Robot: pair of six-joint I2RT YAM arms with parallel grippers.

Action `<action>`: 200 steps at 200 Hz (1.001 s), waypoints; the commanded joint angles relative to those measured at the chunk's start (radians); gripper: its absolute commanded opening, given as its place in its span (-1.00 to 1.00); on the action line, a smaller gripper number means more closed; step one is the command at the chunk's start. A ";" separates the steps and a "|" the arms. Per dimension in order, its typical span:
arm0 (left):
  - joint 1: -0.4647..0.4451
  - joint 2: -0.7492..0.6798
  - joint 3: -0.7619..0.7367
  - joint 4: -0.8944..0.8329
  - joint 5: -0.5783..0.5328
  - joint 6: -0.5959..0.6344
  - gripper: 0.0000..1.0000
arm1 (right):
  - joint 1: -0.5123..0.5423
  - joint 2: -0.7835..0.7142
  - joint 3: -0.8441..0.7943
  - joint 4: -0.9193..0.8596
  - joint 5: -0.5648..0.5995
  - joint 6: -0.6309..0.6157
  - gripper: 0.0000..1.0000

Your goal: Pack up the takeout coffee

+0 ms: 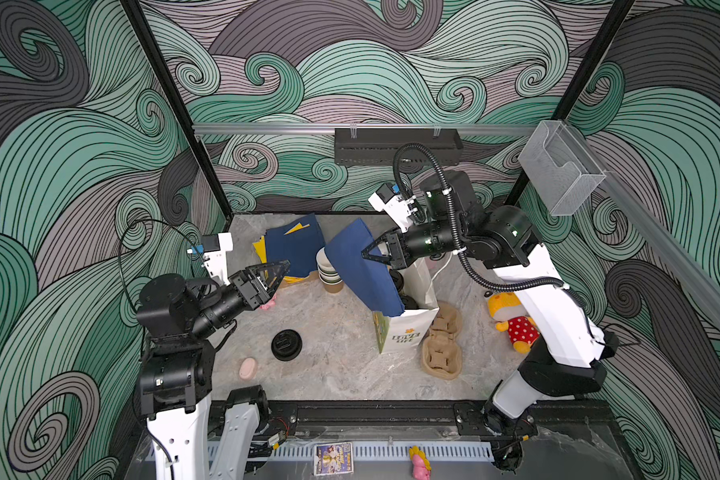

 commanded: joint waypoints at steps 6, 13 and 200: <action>-0.094 -0.028 -0.085 0.163 0.045 -0.122 0.40 | 0.008 0.009 -0.039 0.139 -0.202 0.114 -1.00; -0.136 -0.030 -0.098 0.188 0.026 -0.133 0.45 | 0.012 0.000 -0.072 0.201 -0.221 0.144 -1.00; -0.503 0.074 -0.109 0.263 -0.284 -0.104 0.39 | 0.134 0.010 -0.362 0.903 -0.013 0.510 -1.00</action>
